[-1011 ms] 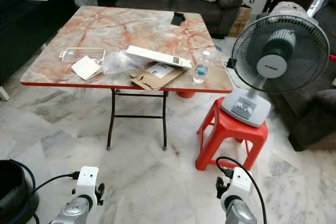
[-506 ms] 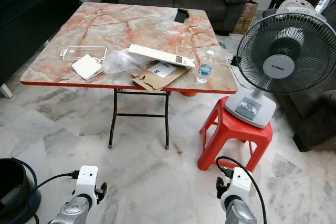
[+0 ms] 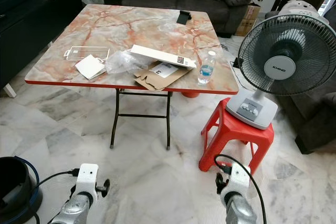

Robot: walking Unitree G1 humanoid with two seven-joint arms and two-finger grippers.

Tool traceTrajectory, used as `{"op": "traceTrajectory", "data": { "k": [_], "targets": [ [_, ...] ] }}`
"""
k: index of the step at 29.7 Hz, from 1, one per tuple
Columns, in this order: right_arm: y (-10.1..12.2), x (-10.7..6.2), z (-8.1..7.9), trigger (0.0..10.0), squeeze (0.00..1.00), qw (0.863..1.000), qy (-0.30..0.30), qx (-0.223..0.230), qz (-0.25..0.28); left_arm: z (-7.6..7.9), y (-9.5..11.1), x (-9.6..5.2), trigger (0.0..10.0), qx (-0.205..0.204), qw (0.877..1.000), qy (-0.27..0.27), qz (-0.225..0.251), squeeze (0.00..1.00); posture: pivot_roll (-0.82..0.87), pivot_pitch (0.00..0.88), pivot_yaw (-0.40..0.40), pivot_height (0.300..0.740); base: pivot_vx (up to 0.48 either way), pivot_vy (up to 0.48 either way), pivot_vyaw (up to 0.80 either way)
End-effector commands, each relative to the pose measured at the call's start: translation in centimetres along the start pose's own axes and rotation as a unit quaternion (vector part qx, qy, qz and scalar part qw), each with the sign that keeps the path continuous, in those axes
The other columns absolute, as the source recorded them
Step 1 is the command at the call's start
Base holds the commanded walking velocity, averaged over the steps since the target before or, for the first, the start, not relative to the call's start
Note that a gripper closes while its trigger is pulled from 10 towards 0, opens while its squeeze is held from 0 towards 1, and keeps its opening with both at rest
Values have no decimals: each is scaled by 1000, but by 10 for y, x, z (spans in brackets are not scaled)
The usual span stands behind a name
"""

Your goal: Picking trash to rubbish bin

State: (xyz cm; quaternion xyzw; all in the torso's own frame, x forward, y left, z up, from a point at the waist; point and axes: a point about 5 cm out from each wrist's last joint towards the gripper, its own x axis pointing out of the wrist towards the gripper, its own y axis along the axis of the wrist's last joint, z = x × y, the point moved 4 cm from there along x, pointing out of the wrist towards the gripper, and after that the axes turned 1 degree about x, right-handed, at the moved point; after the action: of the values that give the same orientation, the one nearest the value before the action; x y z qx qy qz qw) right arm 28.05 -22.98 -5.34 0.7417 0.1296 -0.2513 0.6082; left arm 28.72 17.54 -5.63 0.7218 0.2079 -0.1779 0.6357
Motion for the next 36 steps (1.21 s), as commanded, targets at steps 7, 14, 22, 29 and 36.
{"op": "traceTrajectory", "data": {
  "k": [7, 14, 22, 29, 36],
  "targets": [
    [86, 12, -29, 10000, 0, 985, 58, -61, 149, -17, 89, 9, 10000, -41, 983, 41, 172, 0, -6, 21, -106, 740, 0, 0, 0],
    [136, 10, -93, 10000, 0, 958, 156, -47, 236, -15, 159, 6, 10000, 22, 957, 27, 288, 0, -1, 10, -101, 740, 0, 0, 0],
    [158, -4, -147, 10000, 0, 924, 252, -59, 281, -2, 180, 2, 10000, 18, 946, 4, 322, 0, 2, 2, -94, 740, 0, 0, 0],
    [157, -8, -158, 10000, 0, 915, 270, -75, 289, -4, 173, 3, 10000, 6, 949, 11, 314, 0, 3, 0, -94, 740, 117, 0, 321],
    [156, -7, -156, 10000, 0, 917, 273, -61, 283, -5, 174, 3, 10000, 10, 949, 10, 314, 0, 5, 0, -91, 740, 308, 0, 343]
  ]
}}
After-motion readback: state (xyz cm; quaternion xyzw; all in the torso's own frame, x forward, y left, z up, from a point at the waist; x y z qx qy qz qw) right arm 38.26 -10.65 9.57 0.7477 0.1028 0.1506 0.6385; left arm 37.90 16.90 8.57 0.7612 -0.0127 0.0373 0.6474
